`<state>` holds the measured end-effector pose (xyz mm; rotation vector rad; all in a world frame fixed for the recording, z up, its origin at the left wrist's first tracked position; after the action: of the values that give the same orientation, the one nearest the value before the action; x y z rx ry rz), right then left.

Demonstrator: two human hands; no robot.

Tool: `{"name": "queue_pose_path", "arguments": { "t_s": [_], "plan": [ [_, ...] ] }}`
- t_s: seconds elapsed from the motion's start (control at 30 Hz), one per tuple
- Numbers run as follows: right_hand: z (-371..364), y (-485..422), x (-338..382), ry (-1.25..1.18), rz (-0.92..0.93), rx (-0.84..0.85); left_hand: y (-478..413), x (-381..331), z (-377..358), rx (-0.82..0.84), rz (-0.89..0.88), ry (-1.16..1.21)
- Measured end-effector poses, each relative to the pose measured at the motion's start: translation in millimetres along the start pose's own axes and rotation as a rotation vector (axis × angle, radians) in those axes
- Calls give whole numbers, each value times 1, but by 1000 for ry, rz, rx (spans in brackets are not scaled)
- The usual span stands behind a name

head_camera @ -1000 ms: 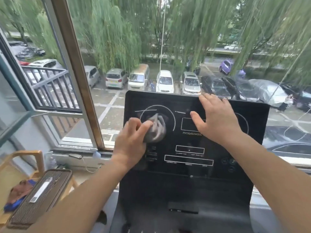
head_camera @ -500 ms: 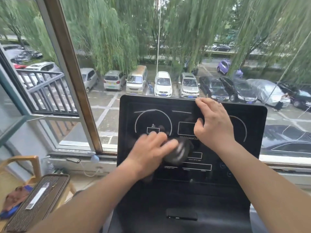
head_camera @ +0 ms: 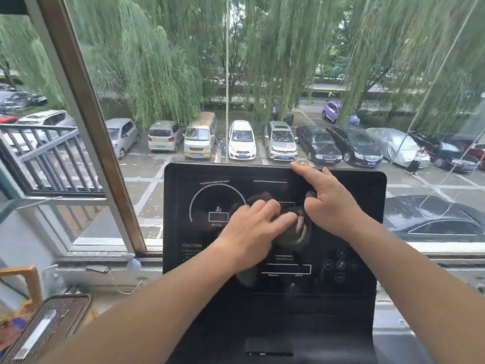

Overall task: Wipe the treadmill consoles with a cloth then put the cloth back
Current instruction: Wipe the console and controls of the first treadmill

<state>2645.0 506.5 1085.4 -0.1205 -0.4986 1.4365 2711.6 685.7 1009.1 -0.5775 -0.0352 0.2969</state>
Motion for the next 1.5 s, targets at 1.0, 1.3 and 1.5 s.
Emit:
{"name": "queue_pose_path", "arguments": {
  "t_s": [1.0, 1.3, 1.5],
  "plan": [
    [44, 20, -157, -815, -251, -36, -128, -85, -74, -151, -73, -71],
    [55, 26, -168, -1100, -244, 53, -182, -100, -60, -480, 533, 116],
    [16, 66, -183, -975, -491, 34, -143, -130, -124, -294, 167, 7]
  ]
}}
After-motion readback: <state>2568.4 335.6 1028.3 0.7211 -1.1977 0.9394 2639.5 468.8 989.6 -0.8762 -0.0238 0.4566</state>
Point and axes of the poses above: each hand's wrist, its own y-axis away from the middle knuckle, its own z-axis out of the back of the hand, x = y × z, the point moved 1 cm from there along -y, towards the middle knuckle, and after that the axes turned 14 degrees about y, right-handed, at the moved point
